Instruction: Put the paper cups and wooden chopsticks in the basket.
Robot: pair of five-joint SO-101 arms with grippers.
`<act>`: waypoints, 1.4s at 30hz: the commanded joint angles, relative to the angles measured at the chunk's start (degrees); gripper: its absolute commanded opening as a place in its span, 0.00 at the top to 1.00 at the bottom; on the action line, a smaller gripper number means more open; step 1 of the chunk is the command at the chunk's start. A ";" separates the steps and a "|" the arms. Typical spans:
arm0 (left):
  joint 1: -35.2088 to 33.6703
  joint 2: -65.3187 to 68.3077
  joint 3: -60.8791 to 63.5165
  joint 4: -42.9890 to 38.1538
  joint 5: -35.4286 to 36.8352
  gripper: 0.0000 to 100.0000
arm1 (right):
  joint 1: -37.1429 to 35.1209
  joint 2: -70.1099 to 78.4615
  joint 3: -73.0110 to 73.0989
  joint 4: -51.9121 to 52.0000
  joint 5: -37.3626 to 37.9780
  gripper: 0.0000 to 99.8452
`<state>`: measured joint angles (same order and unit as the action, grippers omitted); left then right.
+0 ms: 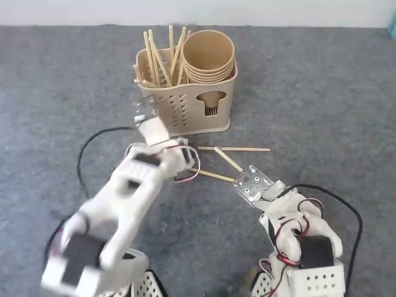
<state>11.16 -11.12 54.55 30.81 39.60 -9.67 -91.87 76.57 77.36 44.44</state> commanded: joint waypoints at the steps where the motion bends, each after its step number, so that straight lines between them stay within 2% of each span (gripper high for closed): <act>1: 2.29 12.84 -15.69 10.90 3.43 0.80 | 1.10 -0.40 -0.18 0.22 0.44 0.99; 5: 3.25 17.49 -20.35 15.56 3.52 0.80 | 1.10 -0.40 -0.09 0.13 0.35 0.99; 14: 2.90 17.67 -20.70 19.25 3.16 0.80 | 0.92 -0.40 -0.09 -0.31 0.44 0.99; 17: 3.25 17.58 -20.70 19.25 0.00 0.80 | 0.84 -0.40 0.00 -0.31 0.26 0.99; 24: 3.43 5.71 -15.43 19.16 -3.34 0.80 | 0.84 -0.40 0.00 0.04 0.26 0.99; 29: 5.54 -8.09 -8.04 19.52 -16.35 0.80 | 1.01 -0.40 0.00 0.22 0.18 0.99; 33: 14.24 -15.30 -0.40 19.60 -32.35 0.80 | 1.19 -0.40 0.00 0.31 0.18 0.99; 37: 18.02 -14.68 1.27 19.43 -43.52 0.80 | 2.68 -0.48 0.00 0.84 0.18 0.99; 42: 18.20 -6.15 -5.85 19.60 -55.56 0.80 | 12.18 -1.01 -0.18 0.48 0.18 0.99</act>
<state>28.57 -22.29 55.25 50.15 -6.90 -2.99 -91.87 76.66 77.89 44.44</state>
